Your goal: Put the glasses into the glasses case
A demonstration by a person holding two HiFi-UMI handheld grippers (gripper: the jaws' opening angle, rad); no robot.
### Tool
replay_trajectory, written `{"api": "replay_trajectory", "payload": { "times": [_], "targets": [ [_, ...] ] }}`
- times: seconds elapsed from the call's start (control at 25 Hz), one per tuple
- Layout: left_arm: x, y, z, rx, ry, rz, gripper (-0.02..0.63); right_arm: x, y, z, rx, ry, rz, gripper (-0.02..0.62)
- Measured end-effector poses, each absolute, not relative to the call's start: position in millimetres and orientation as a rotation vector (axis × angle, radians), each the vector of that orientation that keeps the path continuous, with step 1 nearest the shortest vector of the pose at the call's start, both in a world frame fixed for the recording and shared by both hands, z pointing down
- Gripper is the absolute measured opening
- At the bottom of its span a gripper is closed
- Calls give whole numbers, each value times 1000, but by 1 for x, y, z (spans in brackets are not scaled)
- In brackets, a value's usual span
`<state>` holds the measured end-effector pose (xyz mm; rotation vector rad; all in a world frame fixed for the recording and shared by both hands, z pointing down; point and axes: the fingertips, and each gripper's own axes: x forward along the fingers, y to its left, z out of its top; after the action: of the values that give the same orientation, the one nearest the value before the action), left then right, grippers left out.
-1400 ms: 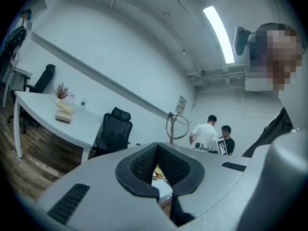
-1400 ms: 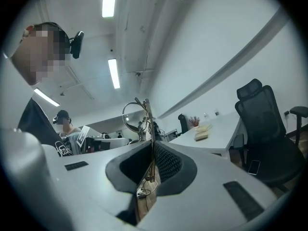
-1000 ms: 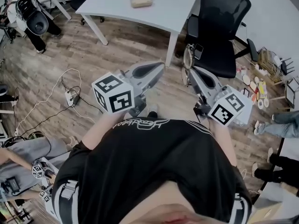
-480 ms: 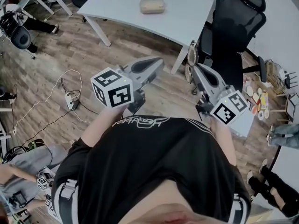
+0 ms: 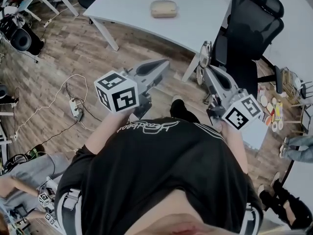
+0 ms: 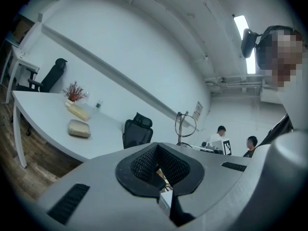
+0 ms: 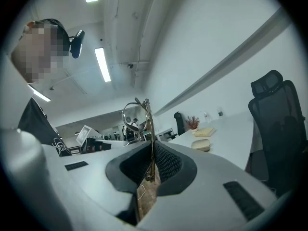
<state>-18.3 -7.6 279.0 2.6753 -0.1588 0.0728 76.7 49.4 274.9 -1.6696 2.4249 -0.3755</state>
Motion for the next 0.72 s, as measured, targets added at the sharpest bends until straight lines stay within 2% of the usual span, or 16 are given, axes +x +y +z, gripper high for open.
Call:
{"api": "replay_trajectory", "payload": {
  "times": [0.72],
  "targets": [
    [24, -105, 280, 2678, -292, 80, 6, 125, -59, 274, -1537, 2478, -357, 25]
  ]
}}
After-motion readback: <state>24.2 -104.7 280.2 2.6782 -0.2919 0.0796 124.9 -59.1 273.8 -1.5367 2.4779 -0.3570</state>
